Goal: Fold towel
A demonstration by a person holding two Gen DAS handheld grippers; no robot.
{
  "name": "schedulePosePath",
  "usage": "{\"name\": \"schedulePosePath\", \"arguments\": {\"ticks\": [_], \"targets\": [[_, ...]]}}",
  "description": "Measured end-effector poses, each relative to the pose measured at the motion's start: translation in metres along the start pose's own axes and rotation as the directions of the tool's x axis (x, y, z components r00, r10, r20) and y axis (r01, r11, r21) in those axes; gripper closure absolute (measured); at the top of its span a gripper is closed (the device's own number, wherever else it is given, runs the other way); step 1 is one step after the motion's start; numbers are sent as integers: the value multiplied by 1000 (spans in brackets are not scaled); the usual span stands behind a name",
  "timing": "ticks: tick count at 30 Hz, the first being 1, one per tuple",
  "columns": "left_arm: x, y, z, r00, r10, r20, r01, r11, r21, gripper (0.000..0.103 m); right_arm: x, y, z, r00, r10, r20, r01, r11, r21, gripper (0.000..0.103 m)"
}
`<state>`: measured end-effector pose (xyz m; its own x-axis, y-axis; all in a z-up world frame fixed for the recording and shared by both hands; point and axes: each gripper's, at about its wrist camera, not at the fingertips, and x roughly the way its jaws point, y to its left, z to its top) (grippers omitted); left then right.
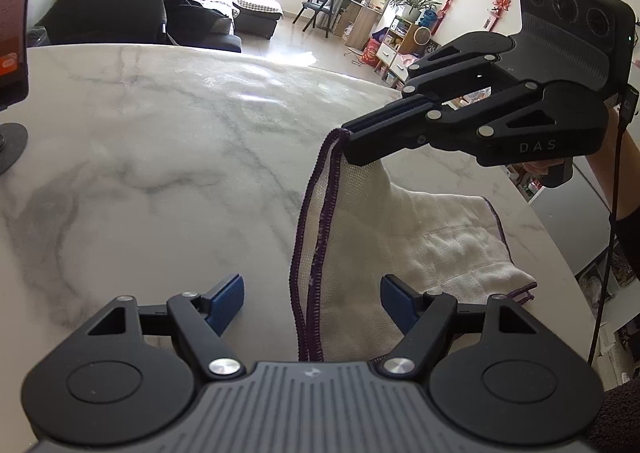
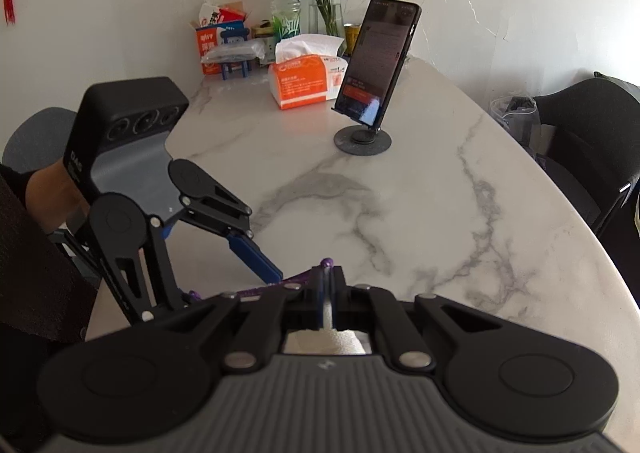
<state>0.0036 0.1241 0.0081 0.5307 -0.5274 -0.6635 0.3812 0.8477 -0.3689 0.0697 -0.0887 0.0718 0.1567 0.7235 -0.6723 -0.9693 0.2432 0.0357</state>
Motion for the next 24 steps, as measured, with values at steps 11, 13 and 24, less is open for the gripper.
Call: {"name": "schedulePosePath", "arguments": {"ticks": [11, 13, 24], "targets": [[4, -2, -3, 1000, -12, 20, 14, 994, -109, 94, 9, -7, -3, 991, -93, -98, 112, 971, 209, 87], [3, -10, 0, 999, 21, 33, -19, 997, -81, 94, 8, -6, -4, 988, -97, -118, 124, 958, 258, 83], [11, -42, 4, 998, 11, 69, -10, 1000, -8, 94, 3, 2, -8, 968, -94, -231, 202, 839, 505, 67]]}}
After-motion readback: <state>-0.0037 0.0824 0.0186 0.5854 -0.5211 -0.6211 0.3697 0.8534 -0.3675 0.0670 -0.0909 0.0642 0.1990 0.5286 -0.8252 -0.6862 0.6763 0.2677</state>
